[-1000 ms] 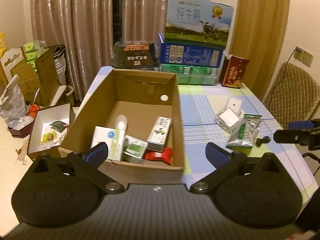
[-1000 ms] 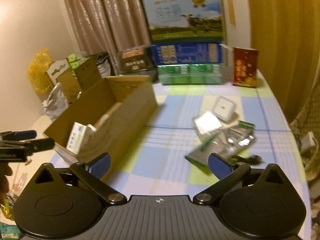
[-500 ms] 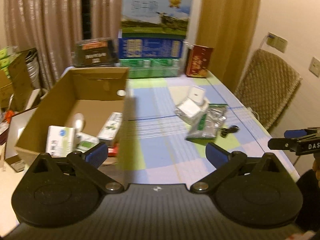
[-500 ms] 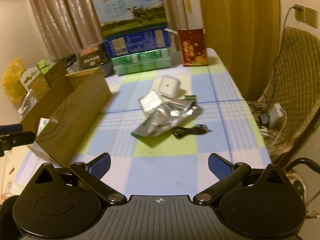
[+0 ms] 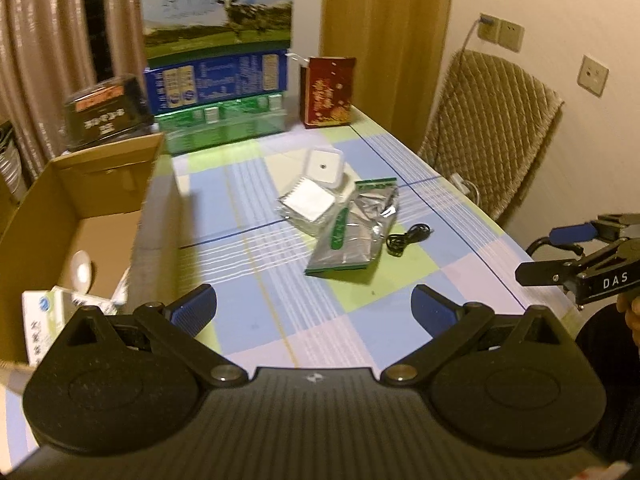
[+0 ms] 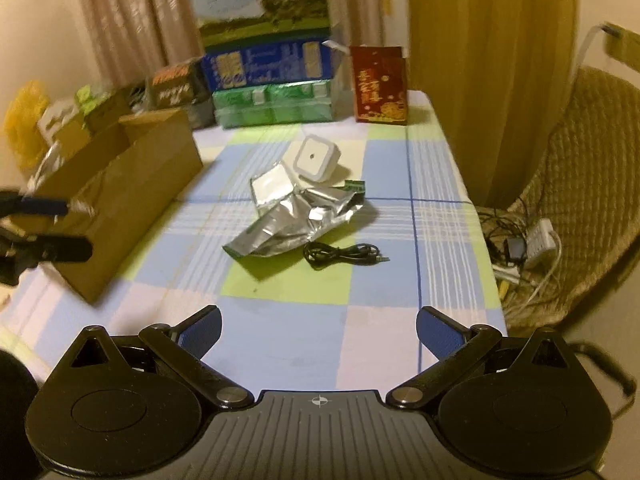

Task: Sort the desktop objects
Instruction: 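Move both open tools back over the foil bag and black cable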

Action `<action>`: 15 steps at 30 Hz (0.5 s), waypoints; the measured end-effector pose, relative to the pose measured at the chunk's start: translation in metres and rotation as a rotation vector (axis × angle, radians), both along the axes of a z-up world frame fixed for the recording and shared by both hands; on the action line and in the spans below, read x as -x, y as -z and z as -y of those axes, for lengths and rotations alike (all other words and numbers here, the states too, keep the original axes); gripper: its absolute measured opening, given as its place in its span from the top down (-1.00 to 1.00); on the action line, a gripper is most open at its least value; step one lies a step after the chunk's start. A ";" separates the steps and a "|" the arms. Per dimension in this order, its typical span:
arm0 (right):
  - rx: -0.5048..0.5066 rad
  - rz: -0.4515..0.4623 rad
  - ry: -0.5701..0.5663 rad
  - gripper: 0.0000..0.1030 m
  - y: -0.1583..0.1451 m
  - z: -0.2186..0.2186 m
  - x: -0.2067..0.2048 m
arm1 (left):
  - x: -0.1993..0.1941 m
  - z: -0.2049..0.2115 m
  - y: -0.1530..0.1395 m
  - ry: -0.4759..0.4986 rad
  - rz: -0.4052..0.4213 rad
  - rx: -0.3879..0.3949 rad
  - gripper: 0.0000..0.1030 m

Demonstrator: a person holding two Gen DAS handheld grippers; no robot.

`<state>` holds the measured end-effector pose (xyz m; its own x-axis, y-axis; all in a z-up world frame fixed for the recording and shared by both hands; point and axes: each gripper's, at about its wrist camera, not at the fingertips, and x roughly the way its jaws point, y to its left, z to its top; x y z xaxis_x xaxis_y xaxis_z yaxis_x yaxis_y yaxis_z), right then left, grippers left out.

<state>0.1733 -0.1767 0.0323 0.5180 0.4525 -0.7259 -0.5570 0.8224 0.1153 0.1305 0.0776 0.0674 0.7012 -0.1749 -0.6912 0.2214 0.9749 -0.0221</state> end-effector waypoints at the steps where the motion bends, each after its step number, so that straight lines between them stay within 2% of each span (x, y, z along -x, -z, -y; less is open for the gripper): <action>1: 0.020 0.004 -0.027 -0.96 0.002 -0.002 -0.004 | -0.005 0.003 0.002 0.012 -0.006 -0.002 -0.98; 8: 0.157 0.047 -0.252 -0.94 0.025 -0.015 -0.040 | -0.043 0.025 0.019 0.112 -0.038 -0.058 -0.97; 15: 0.254 0.061 -0.500 -0.60 0.054 -0.031 -0.073 | -0.088 0.051 0.042 0.256 -0.068 -0.117 -0.98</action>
<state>0.2468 -0.1461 -0.0222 0.3294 0.4684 -0.8198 -0.8857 0.4542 -0.0964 0.2184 0.0266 0.0253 0.5960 -0.2561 -0.7611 0.4623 0.8844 0.0644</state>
